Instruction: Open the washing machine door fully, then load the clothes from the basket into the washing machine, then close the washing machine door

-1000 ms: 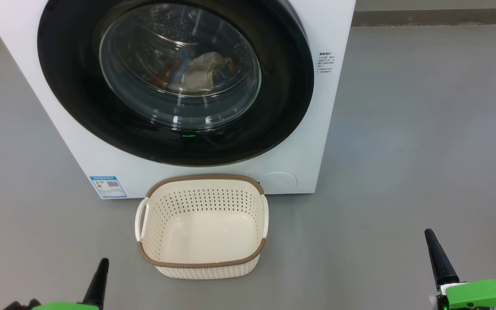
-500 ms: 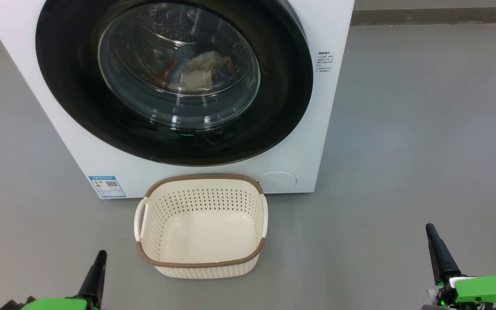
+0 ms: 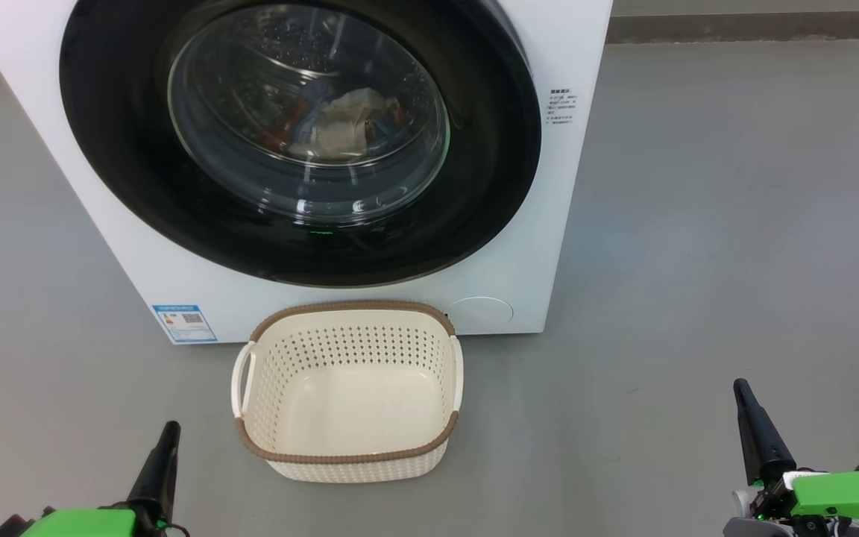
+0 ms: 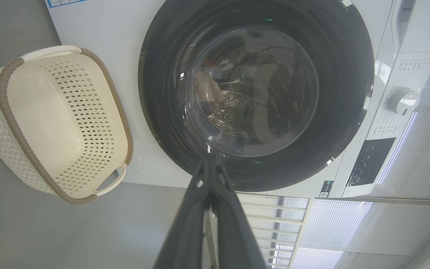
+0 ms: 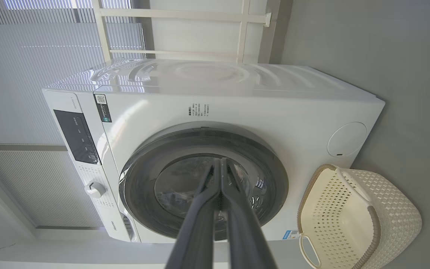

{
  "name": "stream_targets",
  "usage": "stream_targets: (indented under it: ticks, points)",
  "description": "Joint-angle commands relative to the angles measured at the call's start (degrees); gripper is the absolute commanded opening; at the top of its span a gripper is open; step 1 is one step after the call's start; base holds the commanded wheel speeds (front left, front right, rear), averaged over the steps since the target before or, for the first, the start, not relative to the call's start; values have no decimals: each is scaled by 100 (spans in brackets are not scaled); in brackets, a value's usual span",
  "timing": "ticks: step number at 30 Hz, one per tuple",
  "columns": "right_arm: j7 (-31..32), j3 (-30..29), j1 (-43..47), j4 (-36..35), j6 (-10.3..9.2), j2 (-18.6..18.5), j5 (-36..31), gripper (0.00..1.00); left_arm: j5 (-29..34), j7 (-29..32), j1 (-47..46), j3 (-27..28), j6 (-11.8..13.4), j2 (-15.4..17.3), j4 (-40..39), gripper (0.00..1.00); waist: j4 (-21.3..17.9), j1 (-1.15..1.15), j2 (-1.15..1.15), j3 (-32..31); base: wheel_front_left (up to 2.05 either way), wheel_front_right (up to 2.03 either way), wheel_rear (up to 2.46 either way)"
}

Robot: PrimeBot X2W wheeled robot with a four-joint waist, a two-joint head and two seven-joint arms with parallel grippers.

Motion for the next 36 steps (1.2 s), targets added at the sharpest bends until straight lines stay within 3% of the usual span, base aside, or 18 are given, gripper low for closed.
stream_targets:
  ticks: [1, 36]
  points:
    - [30, 133, -230, -146, -6, -26, 60, 0, -48, 27, -232, 204, -41, 106, -113, 0, 0, 0, 0, 0, 0, 0, 0]
    - [29, 135, -230, -146, -6, -26, 62, 0, -42, 33, -232, 211, -41, 101, -113, 0, 0, 0, 0, 0, 0, 0, 0]
